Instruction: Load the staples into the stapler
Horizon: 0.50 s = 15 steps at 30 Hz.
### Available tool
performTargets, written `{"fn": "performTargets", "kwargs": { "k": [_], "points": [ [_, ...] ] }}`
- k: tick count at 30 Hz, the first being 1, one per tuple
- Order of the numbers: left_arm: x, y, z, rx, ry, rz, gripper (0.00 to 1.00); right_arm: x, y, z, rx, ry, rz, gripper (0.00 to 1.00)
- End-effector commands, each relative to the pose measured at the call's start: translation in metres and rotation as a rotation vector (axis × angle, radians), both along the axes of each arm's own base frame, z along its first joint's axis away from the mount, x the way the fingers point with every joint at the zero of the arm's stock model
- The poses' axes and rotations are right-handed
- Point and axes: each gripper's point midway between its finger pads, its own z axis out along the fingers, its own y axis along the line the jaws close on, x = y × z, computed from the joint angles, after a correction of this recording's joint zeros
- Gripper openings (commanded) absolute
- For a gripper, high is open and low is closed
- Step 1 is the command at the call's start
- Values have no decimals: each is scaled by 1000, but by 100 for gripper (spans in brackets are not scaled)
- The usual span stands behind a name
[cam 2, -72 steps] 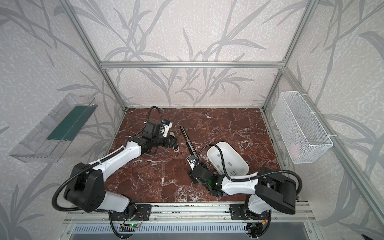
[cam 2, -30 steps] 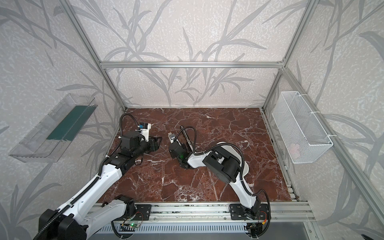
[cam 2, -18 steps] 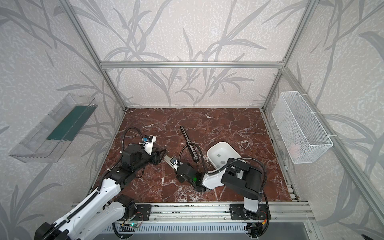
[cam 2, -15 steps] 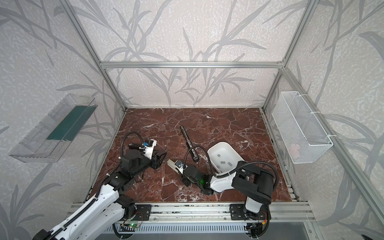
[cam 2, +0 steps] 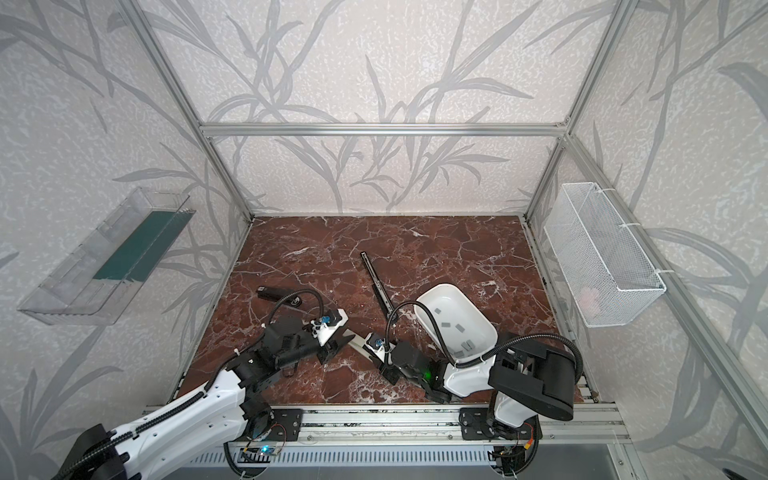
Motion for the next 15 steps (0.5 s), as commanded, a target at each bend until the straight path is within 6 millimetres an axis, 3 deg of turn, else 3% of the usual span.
{"fn": "performTargets", "kwargs": {
  "k": [1,7,15],
  "points": [
    [-3,-14,11,59,-113,-107,47,-5,-6,14,58,-22,6,47],
    [-15,-29,4,111,-155,-223,43,-20,-24,14,105,-17,20,47],
    [-27,-45,1,135,-231,-324,41,-26,-29,11,126,-28,33,45]
  ]
}}
